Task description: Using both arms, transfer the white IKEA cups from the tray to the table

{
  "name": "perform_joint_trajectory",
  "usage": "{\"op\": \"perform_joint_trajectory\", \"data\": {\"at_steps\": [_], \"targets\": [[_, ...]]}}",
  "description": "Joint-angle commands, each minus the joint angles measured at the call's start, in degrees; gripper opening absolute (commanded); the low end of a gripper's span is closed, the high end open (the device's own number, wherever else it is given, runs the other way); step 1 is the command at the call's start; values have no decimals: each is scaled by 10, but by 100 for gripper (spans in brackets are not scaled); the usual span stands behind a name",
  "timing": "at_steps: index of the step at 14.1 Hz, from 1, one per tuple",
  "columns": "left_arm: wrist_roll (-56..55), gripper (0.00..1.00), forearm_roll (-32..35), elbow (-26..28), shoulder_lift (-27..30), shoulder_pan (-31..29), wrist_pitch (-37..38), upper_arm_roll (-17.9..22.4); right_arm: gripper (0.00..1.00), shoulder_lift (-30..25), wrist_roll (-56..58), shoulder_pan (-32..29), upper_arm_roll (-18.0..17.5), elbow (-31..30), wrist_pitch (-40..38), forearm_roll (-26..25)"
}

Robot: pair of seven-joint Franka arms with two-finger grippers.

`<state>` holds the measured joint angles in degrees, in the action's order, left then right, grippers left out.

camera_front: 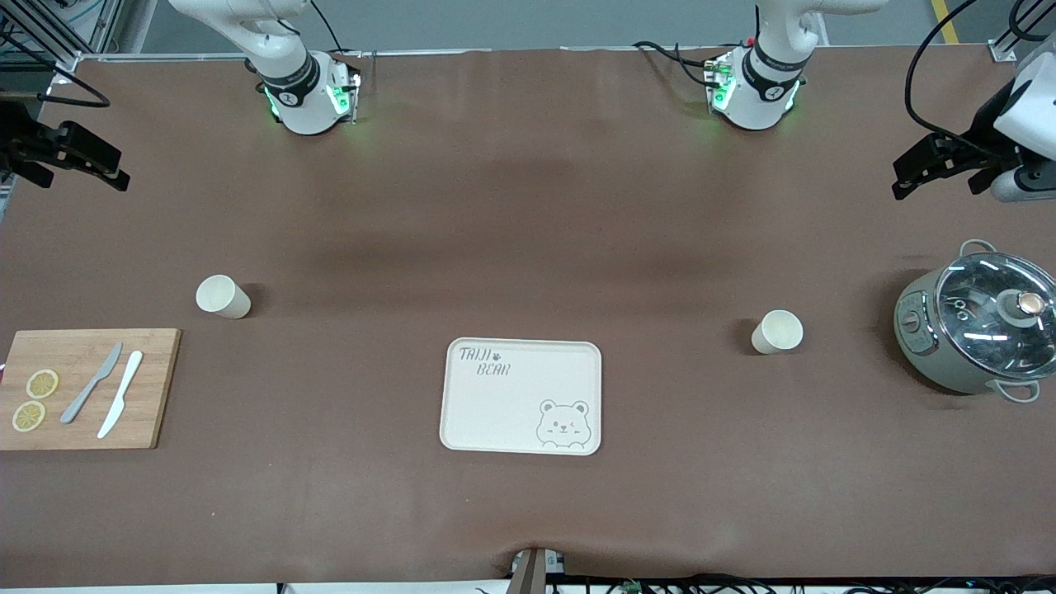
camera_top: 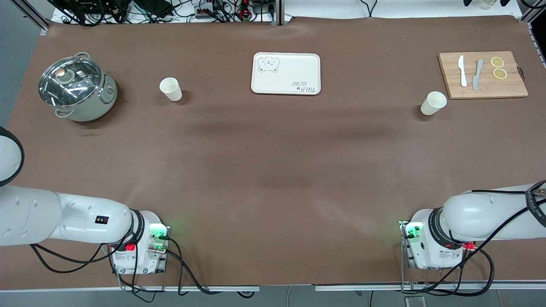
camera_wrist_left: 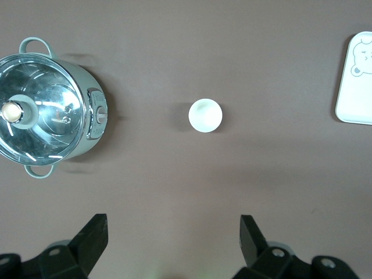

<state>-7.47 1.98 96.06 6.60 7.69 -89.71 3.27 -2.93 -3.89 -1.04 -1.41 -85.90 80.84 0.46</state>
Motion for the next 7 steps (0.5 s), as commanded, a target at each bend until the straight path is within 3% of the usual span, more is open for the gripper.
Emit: {"op": "perform_joint_trajectory", "data": {"at_steps": [1, 7], "targets": [[3, 100, -9, -16, -10, -4, 7, -1, 100, -2, 0, -5, -1, 5, -1, 8], [3, 100, -9, -22, -10, -6, 8, -1, 100, -2, 0, -6, 0, 5, -2, 8]]}}
